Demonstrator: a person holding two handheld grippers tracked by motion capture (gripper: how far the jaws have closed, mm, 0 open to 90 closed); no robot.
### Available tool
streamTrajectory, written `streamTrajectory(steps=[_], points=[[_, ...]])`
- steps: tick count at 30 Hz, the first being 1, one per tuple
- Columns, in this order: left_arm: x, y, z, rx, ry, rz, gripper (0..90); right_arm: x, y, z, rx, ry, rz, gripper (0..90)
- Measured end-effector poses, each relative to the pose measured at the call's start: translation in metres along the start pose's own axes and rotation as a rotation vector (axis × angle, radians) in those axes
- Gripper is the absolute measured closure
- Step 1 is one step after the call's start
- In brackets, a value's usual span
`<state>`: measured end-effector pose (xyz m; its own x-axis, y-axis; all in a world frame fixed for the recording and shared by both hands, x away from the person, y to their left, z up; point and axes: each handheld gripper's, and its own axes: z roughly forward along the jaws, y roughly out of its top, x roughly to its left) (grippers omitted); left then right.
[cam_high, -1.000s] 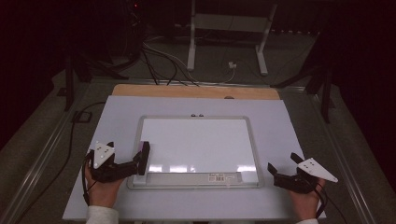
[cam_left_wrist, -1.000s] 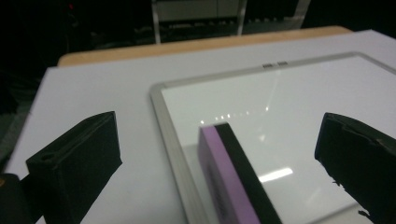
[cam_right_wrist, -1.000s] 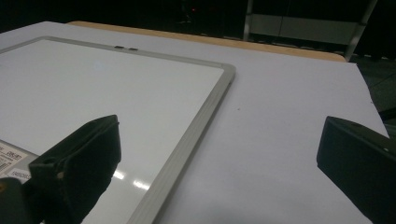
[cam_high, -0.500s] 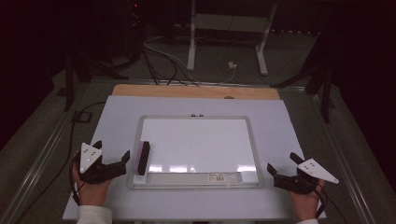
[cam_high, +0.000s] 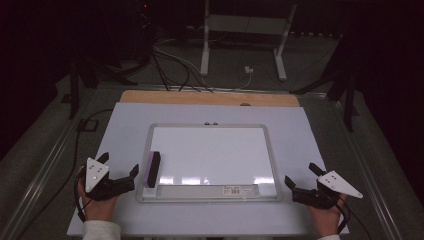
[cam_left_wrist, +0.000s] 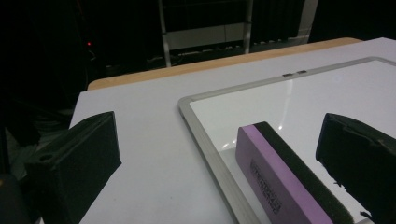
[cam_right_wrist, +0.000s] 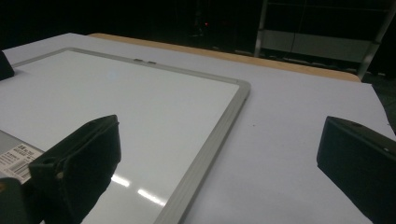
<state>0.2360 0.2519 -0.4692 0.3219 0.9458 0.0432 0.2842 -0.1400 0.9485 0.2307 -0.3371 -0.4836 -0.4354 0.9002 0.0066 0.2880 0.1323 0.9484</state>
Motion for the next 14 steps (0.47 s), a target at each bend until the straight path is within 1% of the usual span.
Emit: streamTrajectory(steps=[3,5,8,14], points=[[0.0015,-0.0026,-0.0011,-0.005,-0.002,-0.005,0.6,-0.0006,0.0001,-0.0007,-0.004,-0.003,0.001,0.3],[0.0006,-0.0045,-0.0011,-0.002,-0.003,0.002,0.6,-0.0015,0.0002,-0.0015,-0.007,-0.006,0.004,0.3],[-0.0017,-0.0058,-0.0005,0.003,-0.004,0.03,0.6,-0.0024,0.0001,-0.0016,-0.008,-0.009,0.006,0.3],[-0.0016,-0.0075,-0.0001,0.008,-0.002,0.027,0.6,-0.0014,0.0002,-0.0006,-0.002,-0.014,0.004,0.3]])
